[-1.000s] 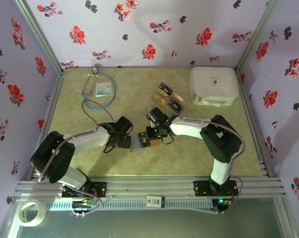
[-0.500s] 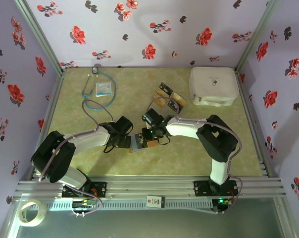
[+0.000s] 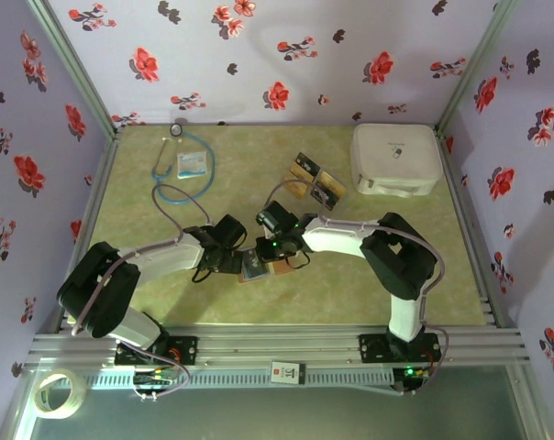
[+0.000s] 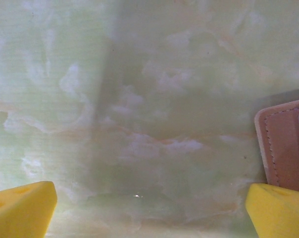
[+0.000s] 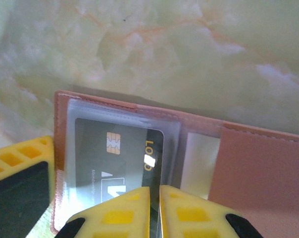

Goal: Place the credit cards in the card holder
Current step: Insert the credit card into the card slot.

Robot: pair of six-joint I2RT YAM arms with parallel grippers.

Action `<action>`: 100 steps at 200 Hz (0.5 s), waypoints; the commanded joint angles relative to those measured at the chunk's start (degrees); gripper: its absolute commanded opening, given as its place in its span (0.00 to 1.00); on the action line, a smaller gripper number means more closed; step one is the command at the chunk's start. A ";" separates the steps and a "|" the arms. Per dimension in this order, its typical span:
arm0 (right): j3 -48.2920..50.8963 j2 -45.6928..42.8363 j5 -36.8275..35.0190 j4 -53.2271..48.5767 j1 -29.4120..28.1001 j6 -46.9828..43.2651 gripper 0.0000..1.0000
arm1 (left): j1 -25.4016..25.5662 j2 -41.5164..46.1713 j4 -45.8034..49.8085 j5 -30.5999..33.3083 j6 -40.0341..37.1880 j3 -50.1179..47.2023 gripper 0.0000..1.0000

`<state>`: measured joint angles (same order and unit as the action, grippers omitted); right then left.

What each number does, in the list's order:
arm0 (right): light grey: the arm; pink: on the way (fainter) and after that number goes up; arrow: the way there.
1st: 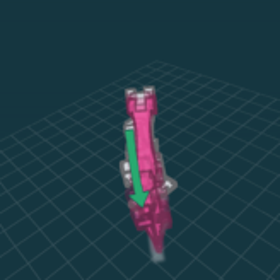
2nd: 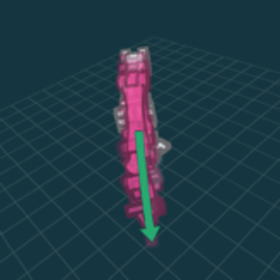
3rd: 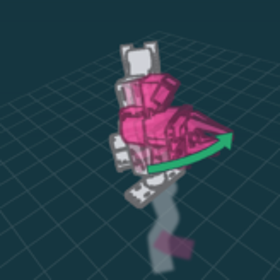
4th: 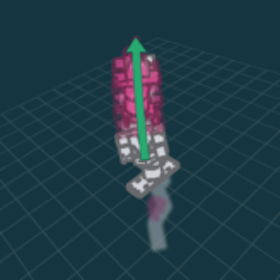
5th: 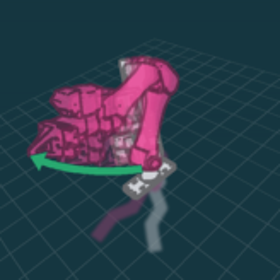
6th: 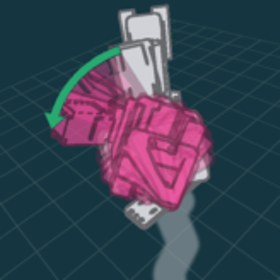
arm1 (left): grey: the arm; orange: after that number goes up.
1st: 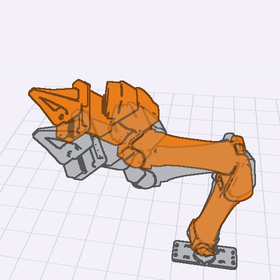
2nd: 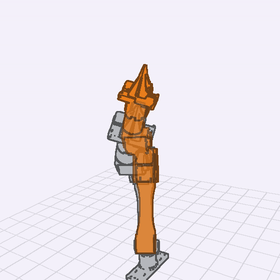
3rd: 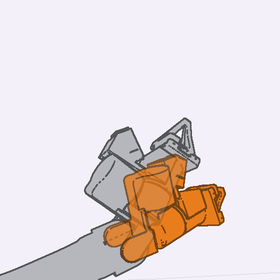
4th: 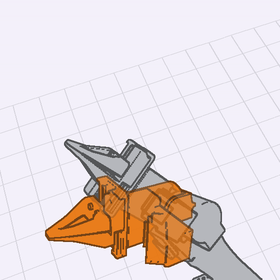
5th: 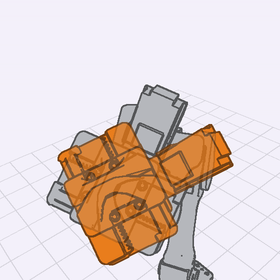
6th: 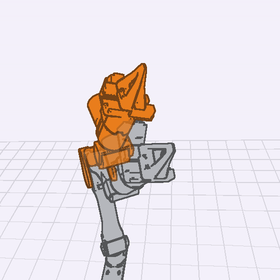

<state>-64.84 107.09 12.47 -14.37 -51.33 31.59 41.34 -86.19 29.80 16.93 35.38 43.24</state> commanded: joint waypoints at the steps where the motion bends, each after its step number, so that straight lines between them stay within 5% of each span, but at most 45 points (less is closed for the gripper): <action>1: -1.64 0.96 1.43 0.93 -0.40 0.83 0.13 | -0.38 -1.92 -0.27 0.68 -0.60 0.26 1.00; 100: 5.28 -6.52 -2.23 0.42 0.87 -0.09 0.15 | -0.45 0.82 1.49 0.92 -0.53 0.89 1.00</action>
<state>-61.80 103.11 11.94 -14.24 -50.89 31.66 41.32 -86.28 29.89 16.95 35.38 43.46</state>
